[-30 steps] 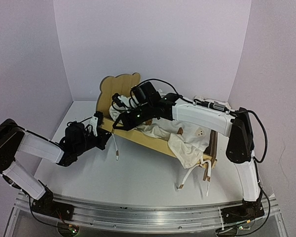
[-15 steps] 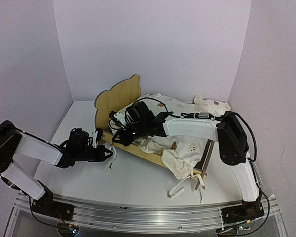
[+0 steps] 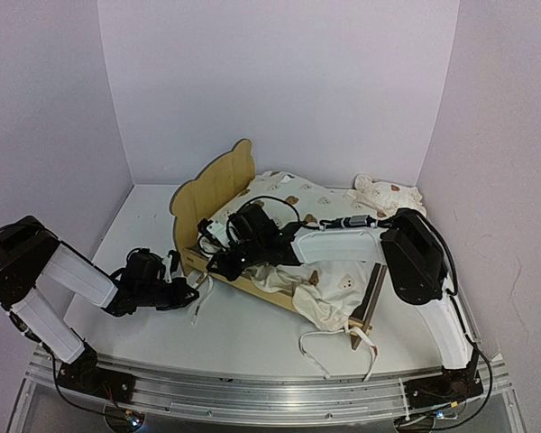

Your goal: Set up the pet bed

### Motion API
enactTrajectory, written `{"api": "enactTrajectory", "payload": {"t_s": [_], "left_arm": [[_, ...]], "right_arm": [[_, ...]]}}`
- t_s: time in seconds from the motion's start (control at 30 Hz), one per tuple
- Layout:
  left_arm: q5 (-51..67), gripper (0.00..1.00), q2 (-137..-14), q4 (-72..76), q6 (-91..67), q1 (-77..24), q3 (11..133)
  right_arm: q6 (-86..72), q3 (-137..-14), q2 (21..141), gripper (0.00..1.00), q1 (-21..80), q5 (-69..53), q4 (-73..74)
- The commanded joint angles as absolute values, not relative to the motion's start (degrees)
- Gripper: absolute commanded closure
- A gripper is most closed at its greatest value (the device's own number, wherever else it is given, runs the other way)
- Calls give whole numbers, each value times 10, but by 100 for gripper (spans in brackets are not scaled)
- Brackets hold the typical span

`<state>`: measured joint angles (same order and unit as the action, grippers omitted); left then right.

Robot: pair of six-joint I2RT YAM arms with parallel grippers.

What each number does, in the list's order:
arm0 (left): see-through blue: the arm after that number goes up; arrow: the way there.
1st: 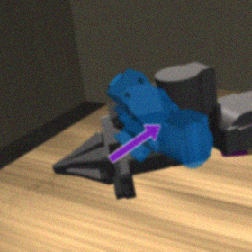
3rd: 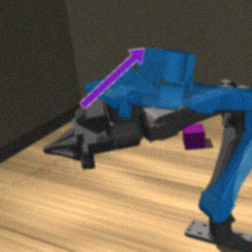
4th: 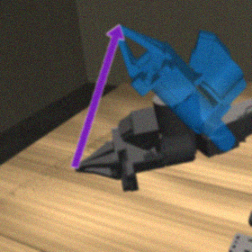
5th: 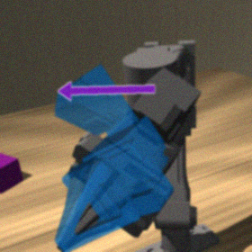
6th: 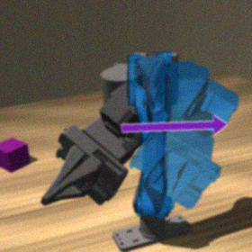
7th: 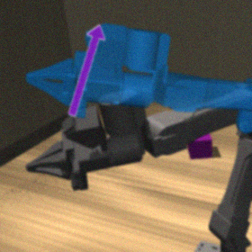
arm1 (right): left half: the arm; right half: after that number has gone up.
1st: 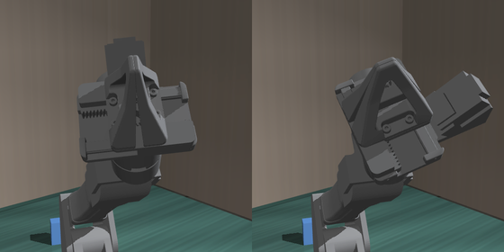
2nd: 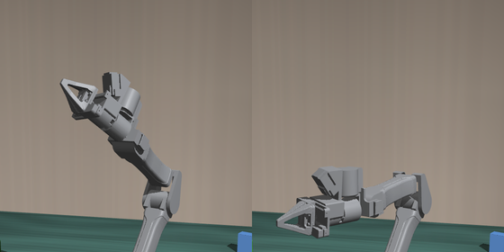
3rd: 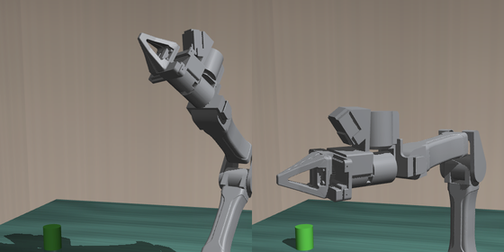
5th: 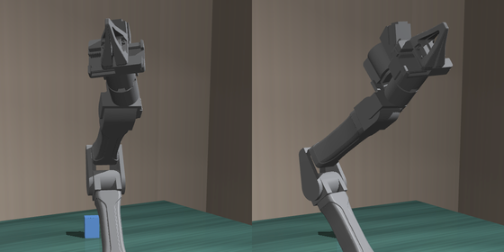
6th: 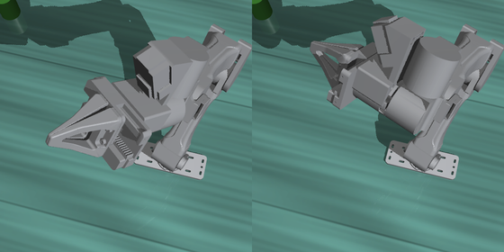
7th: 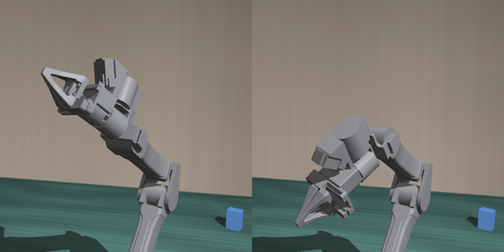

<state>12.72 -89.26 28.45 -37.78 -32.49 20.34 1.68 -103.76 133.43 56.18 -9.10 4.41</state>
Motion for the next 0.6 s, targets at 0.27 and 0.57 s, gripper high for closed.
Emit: {"api": "enactTrajectory", "payload": {"t_s": [0.27,0.57], "left_arm": [[92,100,-880,171,-403,-306,206],[106,100,-833,-27,-370,-288,276]], "right_arm": [[-25,-968,1223,49,566,-124,34],[-62,-933,1100,41,569,-159,123]]}}
